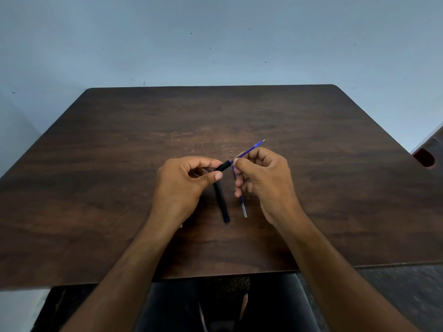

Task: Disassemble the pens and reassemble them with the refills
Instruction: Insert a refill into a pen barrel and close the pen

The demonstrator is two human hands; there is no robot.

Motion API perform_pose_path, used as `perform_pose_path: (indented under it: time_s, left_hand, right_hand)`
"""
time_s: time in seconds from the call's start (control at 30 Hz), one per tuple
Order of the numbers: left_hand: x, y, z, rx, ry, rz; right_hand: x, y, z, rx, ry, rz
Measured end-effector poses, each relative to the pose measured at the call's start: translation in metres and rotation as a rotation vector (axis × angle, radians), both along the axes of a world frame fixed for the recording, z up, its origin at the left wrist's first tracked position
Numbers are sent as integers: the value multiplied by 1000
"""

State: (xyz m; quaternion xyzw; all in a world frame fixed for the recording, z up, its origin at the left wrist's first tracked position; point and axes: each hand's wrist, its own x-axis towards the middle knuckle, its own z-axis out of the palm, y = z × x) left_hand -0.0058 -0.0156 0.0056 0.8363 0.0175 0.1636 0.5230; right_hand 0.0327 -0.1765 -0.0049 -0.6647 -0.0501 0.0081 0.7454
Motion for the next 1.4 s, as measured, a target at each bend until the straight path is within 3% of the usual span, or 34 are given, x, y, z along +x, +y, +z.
perform_pose_path:
  time_s: [0.23, 0.83, 1.0, 1.23, 1.4]
  left_hand:
    - [0, 3, 0, 29, -7, 19]
    - [2, -3, 0, 96, 1, 25]
    - [3, 1, -5, 28, -5, 31]
    - [3, -5, -6, 43, 24, 38]
    - [4, -6, -6, 59, 38, 50]
  right_hand:
    - [-6, -6, 9, 177, -24, -66]
    - [-3, -21, 15, -22, -85, -37]
    - [12, -49, 20, 72, -17, -167]
    - [26, -80, 16, -454, -3, -293]
    - [23, -78, 30, -905, 241, -81]
